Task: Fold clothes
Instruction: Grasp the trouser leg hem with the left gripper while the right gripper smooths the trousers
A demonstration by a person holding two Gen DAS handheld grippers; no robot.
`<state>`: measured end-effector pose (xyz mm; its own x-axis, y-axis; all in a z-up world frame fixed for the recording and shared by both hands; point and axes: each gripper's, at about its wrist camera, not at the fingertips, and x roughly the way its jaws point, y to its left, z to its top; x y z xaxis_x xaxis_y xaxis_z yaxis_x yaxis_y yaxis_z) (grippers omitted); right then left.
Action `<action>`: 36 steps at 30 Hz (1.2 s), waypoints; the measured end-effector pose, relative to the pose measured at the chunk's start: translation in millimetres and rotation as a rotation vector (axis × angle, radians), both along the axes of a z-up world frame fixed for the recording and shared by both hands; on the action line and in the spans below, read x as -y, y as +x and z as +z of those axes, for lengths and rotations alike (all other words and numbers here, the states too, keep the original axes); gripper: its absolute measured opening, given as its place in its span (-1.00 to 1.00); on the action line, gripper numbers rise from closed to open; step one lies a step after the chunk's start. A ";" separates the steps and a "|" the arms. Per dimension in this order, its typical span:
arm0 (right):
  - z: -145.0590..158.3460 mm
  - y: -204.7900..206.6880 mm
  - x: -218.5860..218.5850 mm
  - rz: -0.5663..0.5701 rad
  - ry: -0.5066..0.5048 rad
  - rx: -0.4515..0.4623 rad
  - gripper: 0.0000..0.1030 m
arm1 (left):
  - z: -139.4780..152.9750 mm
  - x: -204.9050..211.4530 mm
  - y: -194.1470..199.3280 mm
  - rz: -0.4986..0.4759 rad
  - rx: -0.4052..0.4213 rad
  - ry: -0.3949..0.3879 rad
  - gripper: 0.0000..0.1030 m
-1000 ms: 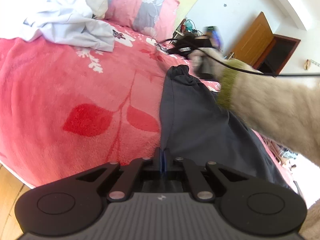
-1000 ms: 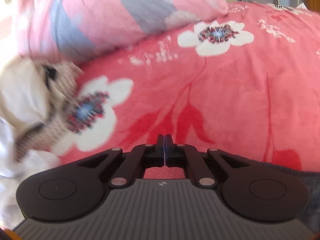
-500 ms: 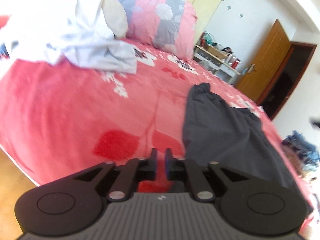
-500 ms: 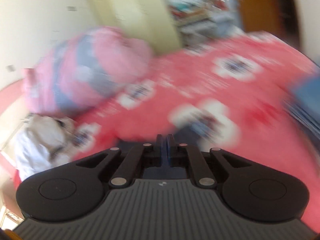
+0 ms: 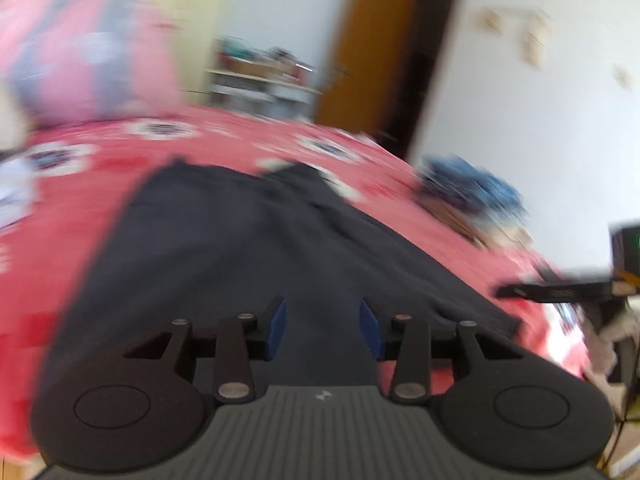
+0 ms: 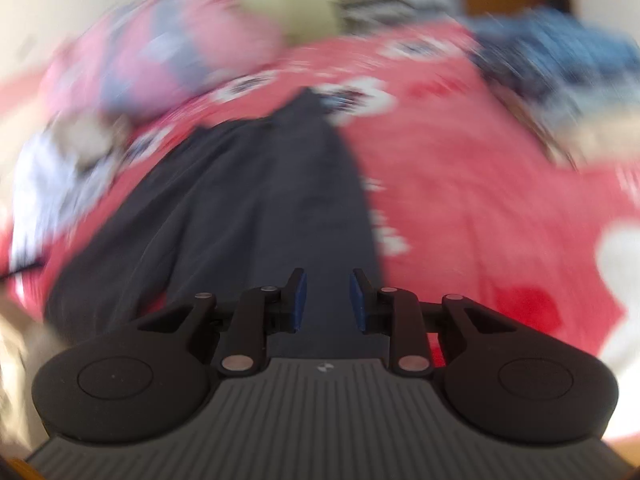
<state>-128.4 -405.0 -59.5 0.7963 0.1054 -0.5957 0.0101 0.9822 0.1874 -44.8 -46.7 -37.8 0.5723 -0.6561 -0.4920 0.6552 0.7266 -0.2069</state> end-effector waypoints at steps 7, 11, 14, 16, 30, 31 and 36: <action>-19.5 -2.7 -48.0 0.276 -0.271 0.017 -0.54 | -33.4 84.9 -12.7 -0.215 -0.024 0.139 -0.19; -28.1 4.2 -26.4 0.227 -0.206 0.008 -0.95 | -38.1 103.9 -13.4 -0.262 0.002 0.207 -0.19; -17.0 0.3 10.7 0.104 -0.056 0.085 -0.98 | -40.5 112.2 -14.4 -0.280 0.017 0.242 -0.19; -16.7 -6.5 49.8 -0.038 0.064 0.130 -0.99 | -42.0 117.3 -14.9 -0.286 0.021 0.259 -0.19; -66.3 -54.5 184.2 -0.604 0.584 0.220 -0.93 | -49.1 137.7 -8.9 -0.302 0.042 0.311 -0.17; -61.6 -54.5 177.2 -0.567 0.564 0.222 -0.93 | -49.7 139.7 -10.8 -0.312 0.055 0.320 -0.15; -41.6 -60.3 134.5 -0.334 0.552 0.201 -0.91 | -52.5 148.1 -11.5 -0.307 0.082 0.341 -0.65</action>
